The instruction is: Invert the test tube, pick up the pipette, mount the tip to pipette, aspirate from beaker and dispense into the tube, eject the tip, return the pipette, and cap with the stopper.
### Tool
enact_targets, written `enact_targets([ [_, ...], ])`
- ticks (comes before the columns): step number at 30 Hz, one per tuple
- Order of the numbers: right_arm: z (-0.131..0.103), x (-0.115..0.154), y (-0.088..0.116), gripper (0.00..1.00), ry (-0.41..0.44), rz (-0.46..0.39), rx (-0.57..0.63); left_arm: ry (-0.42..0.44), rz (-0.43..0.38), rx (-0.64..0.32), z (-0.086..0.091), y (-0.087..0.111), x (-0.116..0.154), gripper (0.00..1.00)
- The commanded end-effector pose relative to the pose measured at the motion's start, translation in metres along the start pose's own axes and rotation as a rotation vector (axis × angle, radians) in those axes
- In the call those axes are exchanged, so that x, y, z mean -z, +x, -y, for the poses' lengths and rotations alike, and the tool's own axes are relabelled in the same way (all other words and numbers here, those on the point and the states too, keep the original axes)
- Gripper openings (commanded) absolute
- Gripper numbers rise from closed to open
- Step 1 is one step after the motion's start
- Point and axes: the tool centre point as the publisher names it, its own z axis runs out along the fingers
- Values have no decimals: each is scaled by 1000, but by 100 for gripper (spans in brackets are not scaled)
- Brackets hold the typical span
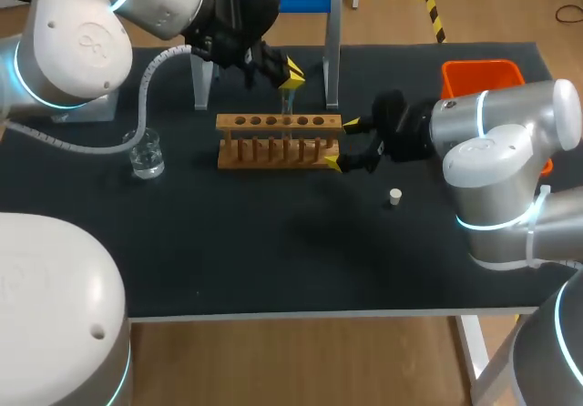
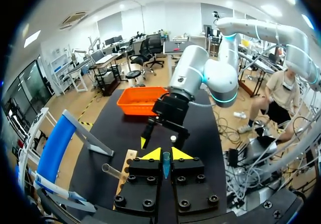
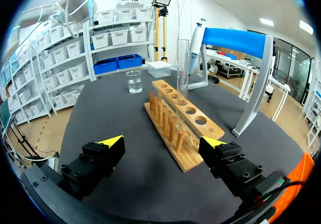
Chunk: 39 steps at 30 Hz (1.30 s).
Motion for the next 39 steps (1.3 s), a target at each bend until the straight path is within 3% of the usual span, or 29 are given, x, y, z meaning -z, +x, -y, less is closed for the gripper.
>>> enact_targets([
  [1,0,1,0,100,0,-1,0,-2,-1,0,0,0,1,0],
  [5,0,1,0,100,0,-1,0,-2,-1,0,0,0,1,0],
  [10,-2,27,11,100,-52,-23,16,-2,-1,0,0,0,1,0],
  [25,-29,83,53,100,-301,-243,186,-2,-1,0,0,0,1,0],
  [39,-82,73,71,100,-410,-314,241,-2,-1,0,0,0,1,0],
])
